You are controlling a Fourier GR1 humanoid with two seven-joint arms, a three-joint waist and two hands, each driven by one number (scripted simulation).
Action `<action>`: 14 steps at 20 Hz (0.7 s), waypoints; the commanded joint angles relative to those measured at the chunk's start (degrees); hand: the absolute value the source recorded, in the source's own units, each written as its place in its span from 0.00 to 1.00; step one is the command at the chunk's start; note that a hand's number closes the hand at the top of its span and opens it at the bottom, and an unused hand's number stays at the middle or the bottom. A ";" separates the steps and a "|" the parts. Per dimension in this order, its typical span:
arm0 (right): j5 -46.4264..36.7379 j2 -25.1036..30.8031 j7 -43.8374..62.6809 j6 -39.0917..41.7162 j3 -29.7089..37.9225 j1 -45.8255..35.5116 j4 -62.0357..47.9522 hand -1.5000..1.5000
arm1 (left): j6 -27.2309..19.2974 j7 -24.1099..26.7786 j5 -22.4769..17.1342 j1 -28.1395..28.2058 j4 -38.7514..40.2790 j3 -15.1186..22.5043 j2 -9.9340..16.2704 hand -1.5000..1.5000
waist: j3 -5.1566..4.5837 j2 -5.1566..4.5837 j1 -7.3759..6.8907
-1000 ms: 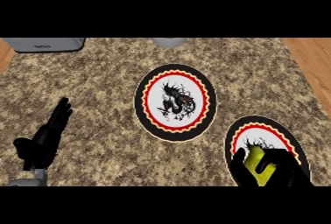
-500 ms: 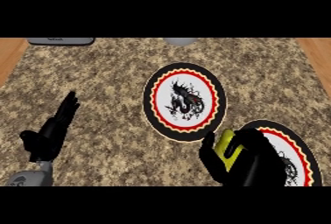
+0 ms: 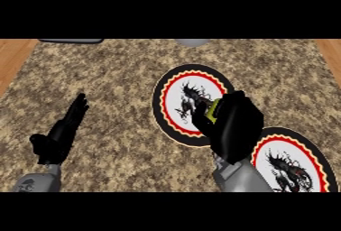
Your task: Pick the pear from the plate and place it in the plate
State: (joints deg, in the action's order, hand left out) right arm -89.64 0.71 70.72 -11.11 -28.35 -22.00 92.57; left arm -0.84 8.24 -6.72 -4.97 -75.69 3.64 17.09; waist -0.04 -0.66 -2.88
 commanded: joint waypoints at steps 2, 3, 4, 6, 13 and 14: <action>5.75 -0.68 13.18 -3.78 4.48 -10.60 -10.53 1.00 | -0.14 0.46 0.87 -0.35 0.78 0.49 -0.56 0.50 | 0.05 -0.06 -0.48; 4.10 -0.68 12.55 -8.52 7.15 -11.13 -9.35 1.00 | -0.05 -0.51 0.29 -1.57 0.80 0.61 -1.19 0.50 | 0.10 -0.19 -0.40; 2.92 -0.68 12.36 -12.15 8.49 -9.96 -9.53 1.00 | 0.01 0.54 0.11 -0.49 1.36 -0.04 -0.85 0.50 | 0.12 -0.26 -0.47; 4.01 -0.68 12.96 -13.81 10.82 -9.24 -10.82 0.00 | 0.39 -0.01 0.21 -0.61 0.71 0.14 -0.43 0.50 | 0.17 -0.21 -0.41; 8.64 -0.68 13.73 -19.50 15.86 -11.61 -17.25 0.00 | -1.00 -0.76 1.62 -2.22 0.53 0.94 -1.35 0.50 | 0.20 -0.31 -0.98; 8.22 -0.68 13.46 -20.74 16.13 -12.16 -17.41 0.00 | 0.03 -0.82 0.76 -2.06 1.26 0.18 -0.66 0.50 | 0.15 -0.21 -0.75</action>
State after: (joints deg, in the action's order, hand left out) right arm -82.78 0.58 69.59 -21.83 -13.52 -32.09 77.35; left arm -1.10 7.75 -5.83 -6.60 -75.18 4.25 16.09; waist 0.12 -0.94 -3.81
